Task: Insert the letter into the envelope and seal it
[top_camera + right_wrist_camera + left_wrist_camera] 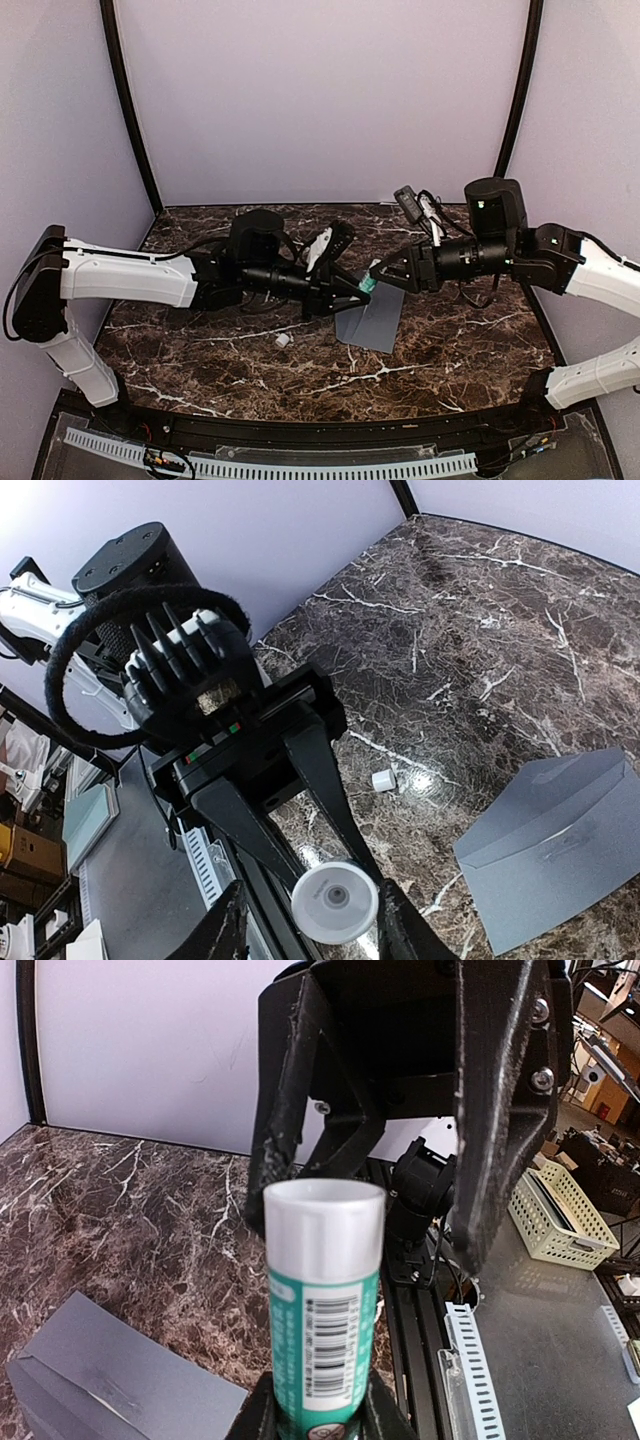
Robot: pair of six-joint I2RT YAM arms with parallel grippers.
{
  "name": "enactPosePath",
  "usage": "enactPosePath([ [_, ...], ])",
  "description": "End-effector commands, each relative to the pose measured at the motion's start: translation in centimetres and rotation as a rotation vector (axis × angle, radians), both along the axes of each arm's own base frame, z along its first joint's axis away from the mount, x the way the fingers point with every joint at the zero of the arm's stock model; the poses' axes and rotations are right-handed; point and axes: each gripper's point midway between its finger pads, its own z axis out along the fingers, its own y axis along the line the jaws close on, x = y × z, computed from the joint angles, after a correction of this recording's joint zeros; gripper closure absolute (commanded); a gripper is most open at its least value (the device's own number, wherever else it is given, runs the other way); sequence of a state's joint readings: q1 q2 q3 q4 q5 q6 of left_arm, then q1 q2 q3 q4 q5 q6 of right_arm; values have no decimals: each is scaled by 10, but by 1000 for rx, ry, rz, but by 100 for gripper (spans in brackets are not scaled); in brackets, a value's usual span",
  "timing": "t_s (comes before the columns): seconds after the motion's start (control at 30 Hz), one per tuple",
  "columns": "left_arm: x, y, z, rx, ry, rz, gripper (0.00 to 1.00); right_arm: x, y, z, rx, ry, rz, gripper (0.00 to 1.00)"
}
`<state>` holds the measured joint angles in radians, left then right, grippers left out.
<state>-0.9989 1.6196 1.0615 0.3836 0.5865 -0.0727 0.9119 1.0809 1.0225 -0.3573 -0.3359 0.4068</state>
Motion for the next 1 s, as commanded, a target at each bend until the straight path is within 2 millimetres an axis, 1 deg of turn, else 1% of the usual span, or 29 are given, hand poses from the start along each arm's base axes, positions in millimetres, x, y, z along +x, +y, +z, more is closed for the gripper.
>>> enactPosePath([
  [0.0,-2,-4,13,-23,-13,-28,100,1,4,15,41,-25,-8,61],
  [0.23,-4,-4,14,-21,-10,-37,100,5,3,11,24,-25,-30,69],
  [0.3,-4,-4,14,-20,-10,-36,100,6,3,11,21,-26,-35,73],
  [0.4,-4,-3,15,-22,-10,-37,100,6,3,10,17,-27,-36,84],
  [0.43,-4,-3,15,-23,-9,-36,100,7,3,9,14,-27,-34,87],
  [0.57,-6,-1,17,-25,-7,-43,100,3,4,9,14,-35,-12,91],
  [0.63,-10,0,19,-34,-1,-60,100,-2,4,11,19,-49,21,94],
  [0.73,-20,4,24,-56,14,-100,100,-14,5,16,36,-76,101,94],
  [0.77,-26,5,28,-69,22,-126,100,-20,6,17,43,-84,132,95],
  [0.87,-39,10,32,-80,47,-193,100,-37,7,23,75,-109,240,95],
  [0.97,-57,15,36,-91,82,-295,100,-52,11,23,96,-111,342,95],
])
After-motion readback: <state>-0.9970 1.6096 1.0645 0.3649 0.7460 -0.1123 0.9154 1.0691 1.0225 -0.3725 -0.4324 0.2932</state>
